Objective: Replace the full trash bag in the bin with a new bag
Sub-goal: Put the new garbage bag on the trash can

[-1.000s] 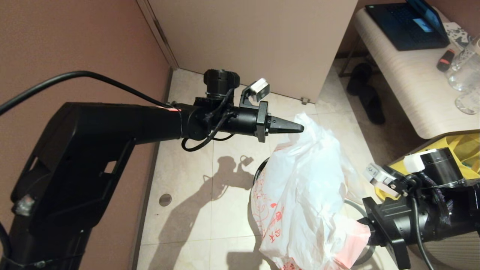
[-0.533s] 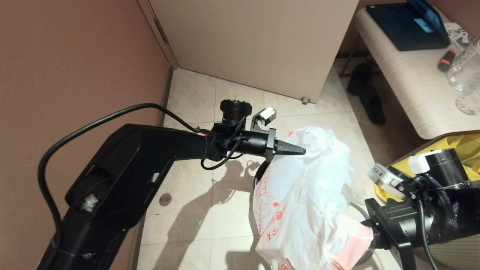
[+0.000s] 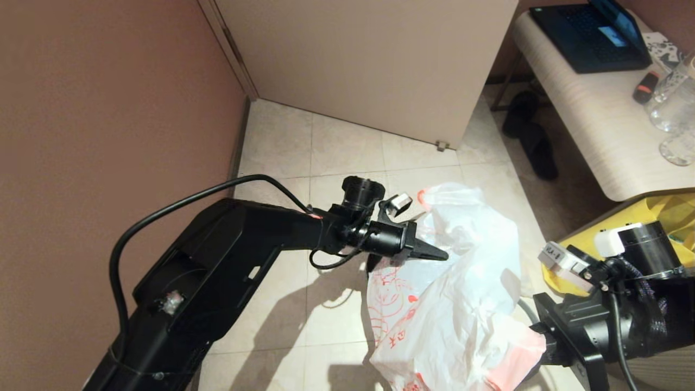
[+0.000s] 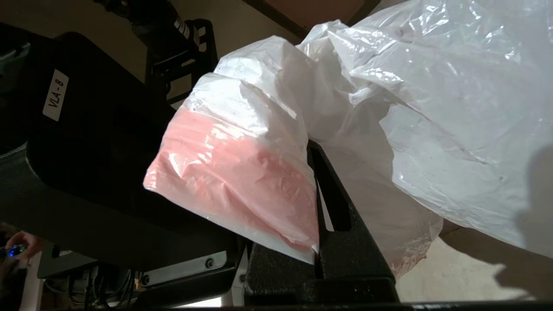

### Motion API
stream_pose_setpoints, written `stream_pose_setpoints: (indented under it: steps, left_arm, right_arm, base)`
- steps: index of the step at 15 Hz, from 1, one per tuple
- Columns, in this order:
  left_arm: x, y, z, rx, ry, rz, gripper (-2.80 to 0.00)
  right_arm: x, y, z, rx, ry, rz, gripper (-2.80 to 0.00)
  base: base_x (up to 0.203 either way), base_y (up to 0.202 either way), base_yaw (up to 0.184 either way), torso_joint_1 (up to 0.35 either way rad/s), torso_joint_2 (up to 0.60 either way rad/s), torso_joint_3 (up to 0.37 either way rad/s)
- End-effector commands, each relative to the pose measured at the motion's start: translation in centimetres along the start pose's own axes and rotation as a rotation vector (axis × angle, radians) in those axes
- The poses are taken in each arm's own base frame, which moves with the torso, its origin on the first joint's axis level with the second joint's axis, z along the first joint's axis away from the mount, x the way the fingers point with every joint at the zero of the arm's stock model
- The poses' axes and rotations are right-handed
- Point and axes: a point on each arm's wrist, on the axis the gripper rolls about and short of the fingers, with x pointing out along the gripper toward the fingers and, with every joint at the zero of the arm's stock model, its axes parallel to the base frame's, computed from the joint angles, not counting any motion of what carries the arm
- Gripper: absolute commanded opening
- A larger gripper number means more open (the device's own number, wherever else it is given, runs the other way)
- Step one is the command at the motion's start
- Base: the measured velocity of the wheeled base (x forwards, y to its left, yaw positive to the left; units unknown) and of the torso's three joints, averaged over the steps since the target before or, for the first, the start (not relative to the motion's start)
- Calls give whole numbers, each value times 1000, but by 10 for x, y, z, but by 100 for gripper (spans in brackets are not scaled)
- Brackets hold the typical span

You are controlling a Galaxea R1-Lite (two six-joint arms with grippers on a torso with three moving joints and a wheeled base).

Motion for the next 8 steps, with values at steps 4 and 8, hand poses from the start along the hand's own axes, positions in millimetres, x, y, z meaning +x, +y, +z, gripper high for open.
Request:
stream_pose_setpoints:
  steps: [4, 8]
  left_arm:
    - [-8, -3, -15, -91, 55, 150, -280]
    - [-42, -55, -8, -71, -36, 303, -280]
  right_arm:
    - [-18, -29, 1, -8, -92, -61, -280]
    - [-23, -13, 43, -9, -152, -54, -280]
  base:
    - [0, 0, 0, 0, 0, 0]
    - [0, 0, 0, 0, 0, 0]
